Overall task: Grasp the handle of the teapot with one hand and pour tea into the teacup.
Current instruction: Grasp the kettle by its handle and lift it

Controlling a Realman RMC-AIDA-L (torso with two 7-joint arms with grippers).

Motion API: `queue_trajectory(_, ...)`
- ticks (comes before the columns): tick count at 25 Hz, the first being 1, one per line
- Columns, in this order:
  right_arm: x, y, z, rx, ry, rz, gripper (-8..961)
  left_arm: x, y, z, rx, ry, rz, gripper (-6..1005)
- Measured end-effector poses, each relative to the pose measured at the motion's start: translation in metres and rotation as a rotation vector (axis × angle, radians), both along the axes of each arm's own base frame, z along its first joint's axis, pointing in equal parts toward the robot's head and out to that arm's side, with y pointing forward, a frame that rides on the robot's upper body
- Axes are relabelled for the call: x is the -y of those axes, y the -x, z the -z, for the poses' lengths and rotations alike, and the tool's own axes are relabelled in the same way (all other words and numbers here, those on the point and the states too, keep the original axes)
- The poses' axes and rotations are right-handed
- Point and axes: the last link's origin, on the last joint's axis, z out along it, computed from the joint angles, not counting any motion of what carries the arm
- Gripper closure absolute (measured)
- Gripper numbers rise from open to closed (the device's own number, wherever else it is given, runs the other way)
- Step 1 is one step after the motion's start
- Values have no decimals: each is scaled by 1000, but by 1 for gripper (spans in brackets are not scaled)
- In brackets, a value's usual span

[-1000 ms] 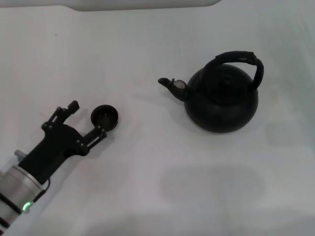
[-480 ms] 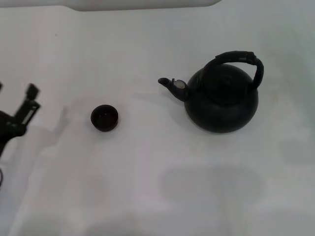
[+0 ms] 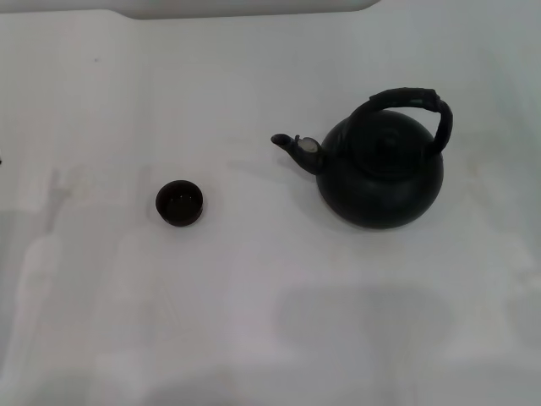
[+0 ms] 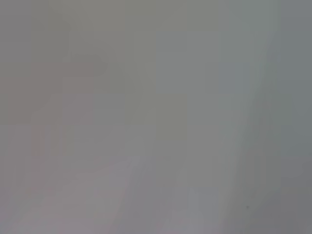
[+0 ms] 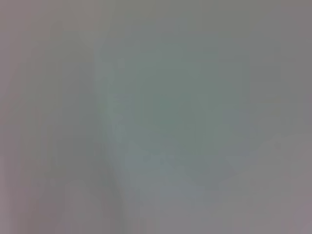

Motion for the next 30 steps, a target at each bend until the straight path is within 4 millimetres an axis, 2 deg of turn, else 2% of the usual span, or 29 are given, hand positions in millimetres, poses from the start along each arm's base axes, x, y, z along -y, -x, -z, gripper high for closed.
queue_trajectory(10,13,23,24,121,142,-19,158,-20,-5,4,-4,31,8,109)
queue_trajectory(17,14,44,27,239,170,66,159,-28,-4,-1,-15,13,5,110)
queue_trajectory(21,3,52,24,184,164,54,159,-31,0,-8,-28,-12,-6,109)
queue_trajectory(30,-37,71,38,187,167,120,158,-39,4,-29,-50,-114,-20,110)
